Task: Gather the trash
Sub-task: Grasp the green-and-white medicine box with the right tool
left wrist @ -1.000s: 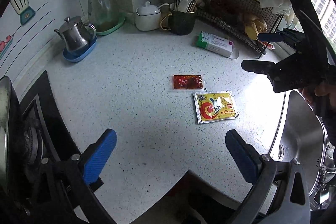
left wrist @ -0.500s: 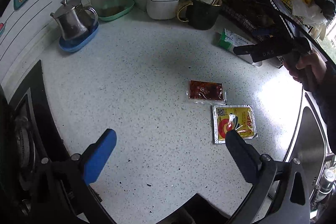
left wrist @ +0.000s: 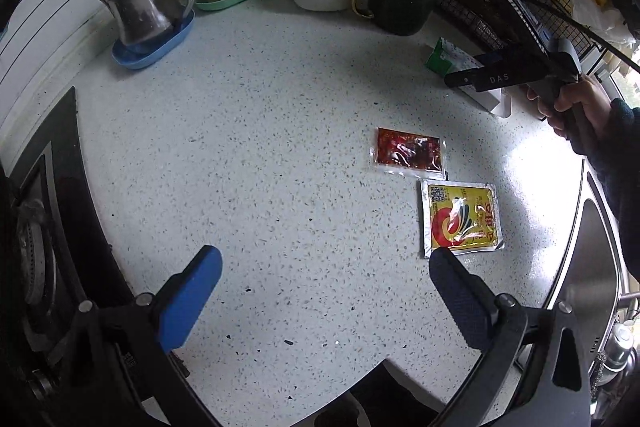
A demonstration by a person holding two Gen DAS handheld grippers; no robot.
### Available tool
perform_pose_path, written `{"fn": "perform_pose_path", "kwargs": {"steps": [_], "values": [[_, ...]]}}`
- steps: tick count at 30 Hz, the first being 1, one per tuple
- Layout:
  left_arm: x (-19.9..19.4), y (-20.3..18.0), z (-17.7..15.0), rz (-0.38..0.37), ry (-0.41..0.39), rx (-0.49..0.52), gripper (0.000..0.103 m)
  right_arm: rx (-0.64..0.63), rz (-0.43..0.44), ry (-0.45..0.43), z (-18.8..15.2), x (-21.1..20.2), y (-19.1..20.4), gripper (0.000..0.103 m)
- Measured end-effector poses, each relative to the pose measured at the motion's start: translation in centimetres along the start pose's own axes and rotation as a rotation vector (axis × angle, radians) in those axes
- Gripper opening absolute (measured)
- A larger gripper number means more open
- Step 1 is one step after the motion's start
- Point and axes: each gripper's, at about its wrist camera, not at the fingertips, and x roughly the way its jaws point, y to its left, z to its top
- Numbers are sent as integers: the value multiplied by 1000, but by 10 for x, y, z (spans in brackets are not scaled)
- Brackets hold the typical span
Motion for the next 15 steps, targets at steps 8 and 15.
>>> {"fn": "perform_pose_path", "kwargs": {"steps": [8,15], "values": [[-2,-14,-6,-35,11,48,103,-47,0,13,-25,-3,30,65],[0,-35,-2,-32,13,121,103,25,7,-65,-68,-41,46,65]]}}
